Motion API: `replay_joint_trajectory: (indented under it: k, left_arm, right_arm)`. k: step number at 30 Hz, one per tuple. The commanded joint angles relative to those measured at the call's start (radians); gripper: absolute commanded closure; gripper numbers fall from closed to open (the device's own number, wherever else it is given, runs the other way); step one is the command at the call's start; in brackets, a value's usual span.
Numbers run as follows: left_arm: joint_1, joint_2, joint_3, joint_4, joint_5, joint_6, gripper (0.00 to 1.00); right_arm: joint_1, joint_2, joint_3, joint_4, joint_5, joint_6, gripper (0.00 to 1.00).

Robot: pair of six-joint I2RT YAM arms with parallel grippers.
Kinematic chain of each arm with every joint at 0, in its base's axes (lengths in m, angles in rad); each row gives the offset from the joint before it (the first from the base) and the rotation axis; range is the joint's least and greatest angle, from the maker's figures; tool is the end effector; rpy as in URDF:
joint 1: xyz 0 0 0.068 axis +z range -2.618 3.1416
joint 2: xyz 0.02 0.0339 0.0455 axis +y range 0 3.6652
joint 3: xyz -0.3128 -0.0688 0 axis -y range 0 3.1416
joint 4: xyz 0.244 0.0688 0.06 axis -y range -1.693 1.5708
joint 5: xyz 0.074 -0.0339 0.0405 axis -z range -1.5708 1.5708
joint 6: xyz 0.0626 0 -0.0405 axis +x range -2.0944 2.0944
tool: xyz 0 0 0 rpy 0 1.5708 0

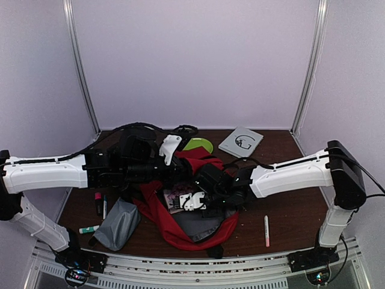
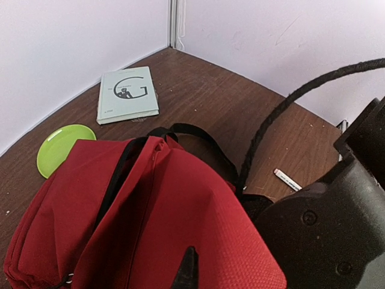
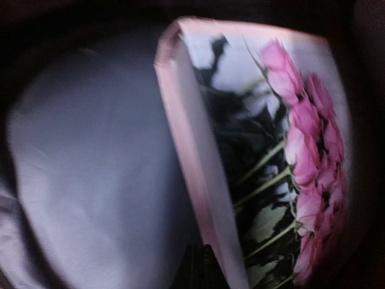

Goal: Pack the student bag
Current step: Adjust the book in the largest pocket of the bag.

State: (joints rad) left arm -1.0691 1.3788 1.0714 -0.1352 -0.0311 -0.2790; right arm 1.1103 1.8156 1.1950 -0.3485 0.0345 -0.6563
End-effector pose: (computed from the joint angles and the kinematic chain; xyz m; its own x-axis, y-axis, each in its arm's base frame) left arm 0.1625 -0.2923 0.3454 -0.4356 0.2218 -0.8724 0.7727 0.5892 -0.2361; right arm 0.1826 0.3632 0.2113 0.2508 -0.8668 -0.4311 -0.9260 -0.0849 -0.3679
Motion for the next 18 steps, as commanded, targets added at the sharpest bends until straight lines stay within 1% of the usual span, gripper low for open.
replay_joint_trajectory:
  k: [1,7,11,15,18]
  left_arm:
    - [-0.008,-0.024,0.011,0.047,-0.013,0.016,1.00]
    - [-0.008,-0.021,0.023,0.030,-0.016,0.021,1.00]
    - [-0.008,-0.024,0.024,0.025,-0.019,0.020,1.00]
    - [-0.008,-0.022,0.030,0.016,-0.026,0.024,1.00]
    - [-0.008,-0.021,0.030,0.014,-0.026,0.023,1.00]
  right_arm:
    - [0.014,-0.028,0.059,-0.041,-0.175,0.007,0.98]
    - [0.014,0.075,0.169,-0.084,-0.099,0.008,0.98]
    - [0.017,0.100,0.164,-0.015,-0.039,0.001,0.99]
    - [0.014,0.144,0.181,0.049,0.102,0.010,1.00]
    - [0.014,0.142,0.179,0.075,0.136,0.020,1.00]
